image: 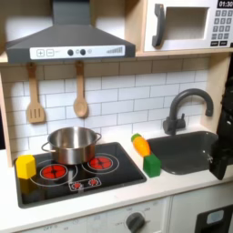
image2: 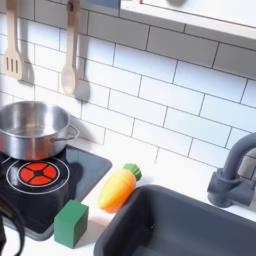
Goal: Push button
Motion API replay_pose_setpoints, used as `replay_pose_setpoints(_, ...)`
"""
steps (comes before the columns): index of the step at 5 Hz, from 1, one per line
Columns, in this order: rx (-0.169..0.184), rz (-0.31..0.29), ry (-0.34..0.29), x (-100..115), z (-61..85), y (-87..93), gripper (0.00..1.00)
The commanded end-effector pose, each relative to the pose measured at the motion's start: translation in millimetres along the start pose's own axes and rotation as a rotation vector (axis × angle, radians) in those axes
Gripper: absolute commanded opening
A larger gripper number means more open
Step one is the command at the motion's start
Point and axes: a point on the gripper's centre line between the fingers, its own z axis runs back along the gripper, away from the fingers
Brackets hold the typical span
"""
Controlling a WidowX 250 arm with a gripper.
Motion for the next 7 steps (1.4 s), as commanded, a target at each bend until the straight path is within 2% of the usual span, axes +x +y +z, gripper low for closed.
replay_pose_setpoints(1,0.0,0.0,0.0,0,0.0,0.0,1.0)
replay_pose_setpoints(3,0.032,0.025,-0.029,15,-8.0,17.2,1.0)
replay_pose_setpoints(4,0.041,0.022,-0.048,23,-13.0,23.5,0.9)
replay_pose_setpoints(5,0.034,0.058,-0.101,34,-13.0,34.0,0.0)
replay_pose_setpoints(6,0.055,0.103,-0.16,53,-9.0,51.4,0.0)
replay_pose_setpoints(7,0.034,0.123,-0.211,76,-4.2,60.4,0.0)
